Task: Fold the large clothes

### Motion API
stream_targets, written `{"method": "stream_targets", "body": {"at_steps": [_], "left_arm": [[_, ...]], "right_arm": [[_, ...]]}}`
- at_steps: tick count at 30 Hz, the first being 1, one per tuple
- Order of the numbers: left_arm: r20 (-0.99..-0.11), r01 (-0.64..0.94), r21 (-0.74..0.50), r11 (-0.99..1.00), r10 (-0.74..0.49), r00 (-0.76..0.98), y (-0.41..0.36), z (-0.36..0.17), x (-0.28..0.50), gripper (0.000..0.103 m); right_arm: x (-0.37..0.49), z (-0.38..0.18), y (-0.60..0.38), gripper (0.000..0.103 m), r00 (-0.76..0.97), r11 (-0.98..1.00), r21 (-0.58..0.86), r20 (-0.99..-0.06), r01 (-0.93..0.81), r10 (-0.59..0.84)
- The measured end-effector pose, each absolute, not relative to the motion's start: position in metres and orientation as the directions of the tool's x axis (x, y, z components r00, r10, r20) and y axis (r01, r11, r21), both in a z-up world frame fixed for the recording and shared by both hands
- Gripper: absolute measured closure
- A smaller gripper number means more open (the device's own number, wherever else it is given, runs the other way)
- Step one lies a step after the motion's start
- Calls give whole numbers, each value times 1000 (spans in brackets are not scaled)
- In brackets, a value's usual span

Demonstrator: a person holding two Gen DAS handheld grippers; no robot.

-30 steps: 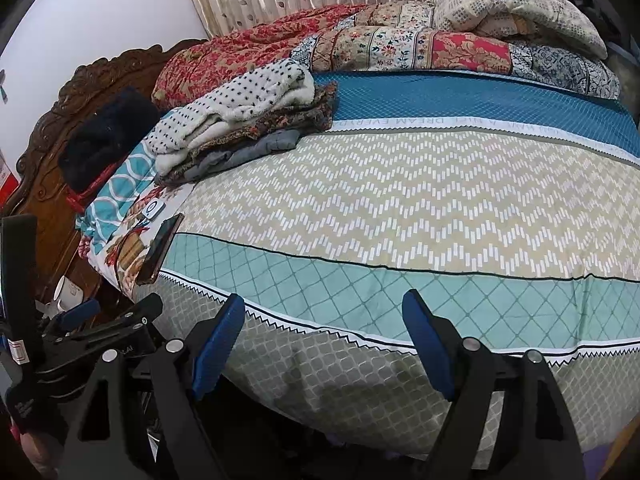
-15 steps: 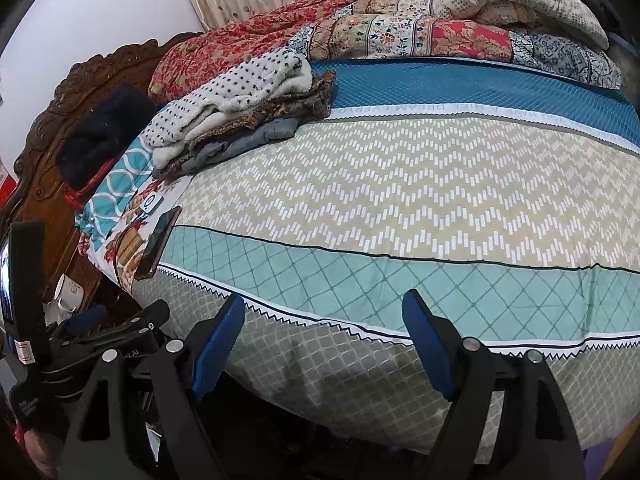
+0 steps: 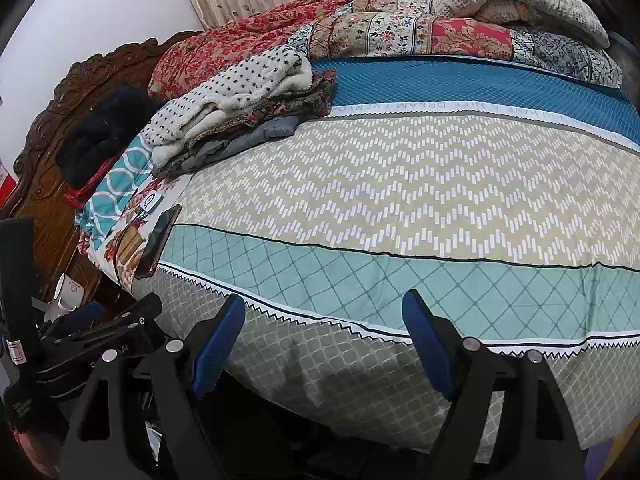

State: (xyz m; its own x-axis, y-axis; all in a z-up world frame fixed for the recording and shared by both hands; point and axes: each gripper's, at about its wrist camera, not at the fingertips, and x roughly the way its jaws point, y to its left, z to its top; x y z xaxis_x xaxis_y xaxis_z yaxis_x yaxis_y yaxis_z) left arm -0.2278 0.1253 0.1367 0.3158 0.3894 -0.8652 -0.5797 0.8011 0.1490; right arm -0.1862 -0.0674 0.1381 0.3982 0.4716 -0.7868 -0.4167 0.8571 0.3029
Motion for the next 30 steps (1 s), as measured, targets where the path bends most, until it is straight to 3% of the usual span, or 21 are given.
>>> {"method": "stream_targets", "body": {"at_steps": [30], "left_arm": [[-901,-575,158,802,356,249,129,122,-221,6]], "right_arm": [[-183,136,-71,91,391,859,309,-791,-409,471]]}}
